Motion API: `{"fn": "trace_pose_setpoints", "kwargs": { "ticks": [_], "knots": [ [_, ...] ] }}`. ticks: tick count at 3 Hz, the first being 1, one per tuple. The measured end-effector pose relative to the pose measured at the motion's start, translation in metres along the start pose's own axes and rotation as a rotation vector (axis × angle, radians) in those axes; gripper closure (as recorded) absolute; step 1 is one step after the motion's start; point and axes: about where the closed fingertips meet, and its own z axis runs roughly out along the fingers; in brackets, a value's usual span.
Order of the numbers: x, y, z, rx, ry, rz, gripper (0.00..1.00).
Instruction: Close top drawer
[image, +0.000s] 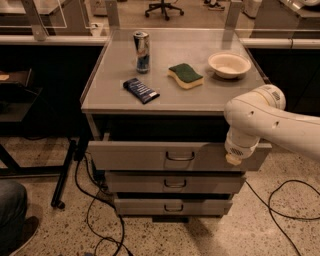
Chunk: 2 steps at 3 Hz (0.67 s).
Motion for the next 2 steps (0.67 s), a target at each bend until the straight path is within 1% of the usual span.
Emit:
{"fn": "trace_pose_setpoints", "kwargs": {
  "ticks": [1, 2],
  "knots": [
    [0.0000, 0.0000, 0.0000, 0.000, 0.000, 0.000, 0.13],
    [0.0000, 0.0001, 0.0001, 0.000, 0.000, 0.000, 0.00]
  ]
}}
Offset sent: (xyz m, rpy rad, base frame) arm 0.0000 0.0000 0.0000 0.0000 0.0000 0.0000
